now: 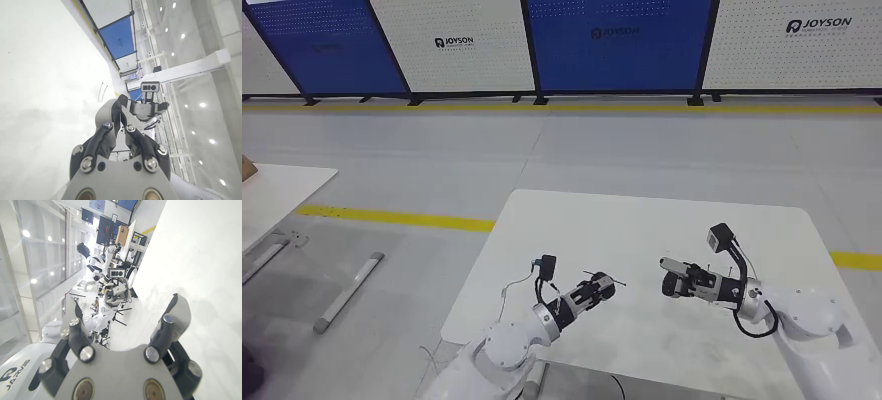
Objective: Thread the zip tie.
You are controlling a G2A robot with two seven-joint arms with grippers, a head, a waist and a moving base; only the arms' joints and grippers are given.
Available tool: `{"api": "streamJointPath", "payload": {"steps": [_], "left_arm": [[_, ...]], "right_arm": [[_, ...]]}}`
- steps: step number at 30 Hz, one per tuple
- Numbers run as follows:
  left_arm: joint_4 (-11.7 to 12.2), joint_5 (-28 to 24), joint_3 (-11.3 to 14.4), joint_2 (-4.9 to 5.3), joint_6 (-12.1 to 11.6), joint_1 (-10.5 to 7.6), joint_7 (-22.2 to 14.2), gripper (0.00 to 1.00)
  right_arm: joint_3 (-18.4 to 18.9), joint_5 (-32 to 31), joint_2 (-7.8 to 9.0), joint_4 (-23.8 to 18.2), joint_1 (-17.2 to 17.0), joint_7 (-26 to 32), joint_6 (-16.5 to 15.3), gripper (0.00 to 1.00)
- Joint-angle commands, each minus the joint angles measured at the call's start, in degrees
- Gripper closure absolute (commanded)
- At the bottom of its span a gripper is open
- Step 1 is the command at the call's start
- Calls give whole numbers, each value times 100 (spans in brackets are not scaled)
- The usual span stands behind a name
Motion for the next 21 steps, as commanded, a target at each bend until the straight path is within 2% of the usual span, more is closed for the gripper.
{"api": "streamJointPath", "payload": {"steps": [1, 3, 8, 12, 16, 21], "left_arm": [[157, -137, 78, -24, -21, -98, 17, 100], [231, -239, 93, -33, -67, -143, -2, 100], [231, -239, 93, -33, -67, -143, -2, 100], [231, -239, 93, -33, -67, -143, -2, 100], [231, -239, 93, -33, -67, -143, -2, 100], [231, -239, 93, -33, -67, -143, -2, 100]], "right_arm": [[0, 0, 0, 0, 0, 0, 0, 0], [0, 0, 0, 0, 0, 0, 0, 0], [-4, -21, -1, -23, -3, -19, -9, 0], [-10, -706, 36, -456, 51, -25, 26, 0], [320, -1494, 162, -895, 167, 322, 435, 0], [989, -2086, 339, -1231, 135, 670, 1135, 0]]}}
